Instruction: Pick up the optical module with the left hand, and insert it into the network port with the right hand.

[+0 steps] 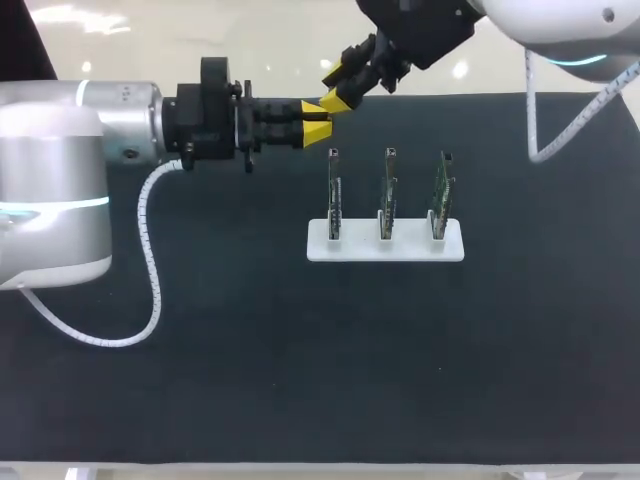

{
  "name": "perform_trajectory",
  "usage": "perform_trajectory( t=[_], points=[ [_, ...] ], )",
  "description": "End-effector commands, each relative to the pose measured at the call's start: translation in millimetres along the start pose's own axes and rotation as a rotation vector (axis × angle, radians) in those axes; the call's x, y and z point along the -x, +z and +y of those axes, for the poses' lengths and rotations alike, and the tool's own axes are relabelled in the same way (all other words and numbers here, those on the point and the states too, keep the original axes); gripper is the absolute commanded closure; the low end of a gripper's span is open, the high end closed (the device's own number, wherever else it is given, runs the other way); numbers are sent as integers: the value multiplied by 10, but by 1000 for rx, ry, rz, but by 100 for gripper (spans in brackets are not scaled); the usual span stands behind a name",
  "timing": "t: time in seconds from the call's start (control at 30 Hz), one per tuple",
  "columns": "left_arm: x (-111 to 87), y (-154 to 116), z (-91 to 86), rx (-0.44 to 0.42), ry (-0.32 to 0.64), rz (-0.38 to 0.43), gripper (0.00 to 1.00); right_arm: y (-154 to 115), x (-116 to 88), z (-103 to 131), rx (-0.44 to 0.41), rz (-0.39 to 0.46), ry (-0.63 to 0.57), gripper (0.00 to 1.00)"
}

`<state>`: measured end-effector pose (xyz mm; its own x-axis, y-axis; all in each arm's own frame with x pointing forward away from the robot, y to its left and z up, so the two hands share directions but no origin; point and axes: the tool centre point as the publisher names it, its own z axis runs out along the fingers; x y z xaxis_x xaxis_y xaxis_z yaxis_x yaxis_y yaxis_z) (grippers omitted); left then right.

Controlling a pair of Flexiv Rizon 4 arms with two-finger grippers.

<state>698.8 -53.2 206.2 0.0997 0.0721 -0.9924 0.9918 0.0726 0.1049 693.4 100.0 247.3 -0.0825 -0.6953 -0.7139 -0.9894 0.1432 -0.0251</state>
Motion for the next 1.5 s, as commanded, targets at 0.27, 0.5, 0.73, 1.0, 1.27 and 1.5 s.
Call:
perform_trajectory(
  t=[0.27, 0.5, 0.73, 1.0, 1.27, 1.5],
  points=[
    [-2, 4, 5, 0, 0, 0, 100, 34, 6, -41, 0, 2, -3, 100],
    [-2, 4, 5, 0, 0, 0, 0, 34, 13, -50, 5, 5, -5, 100],
    [-2, 4, 5, 0, 0, 0, 0, 33, 20, -49, 7, 8, -6, 100],
    [-2, 4, 5, 0, 0, 0, 0, 36, 22, -51, 7, 8, -9, 100],
    [-118, -169, -21, -7, 3, 153, 0, 43, 3, -66, 9, 6, -13, 100],
    [-118, -547, -86, -76, 16, 319, 0, 35, -16, -71, 10, 6, -15, 100]
  ],
)
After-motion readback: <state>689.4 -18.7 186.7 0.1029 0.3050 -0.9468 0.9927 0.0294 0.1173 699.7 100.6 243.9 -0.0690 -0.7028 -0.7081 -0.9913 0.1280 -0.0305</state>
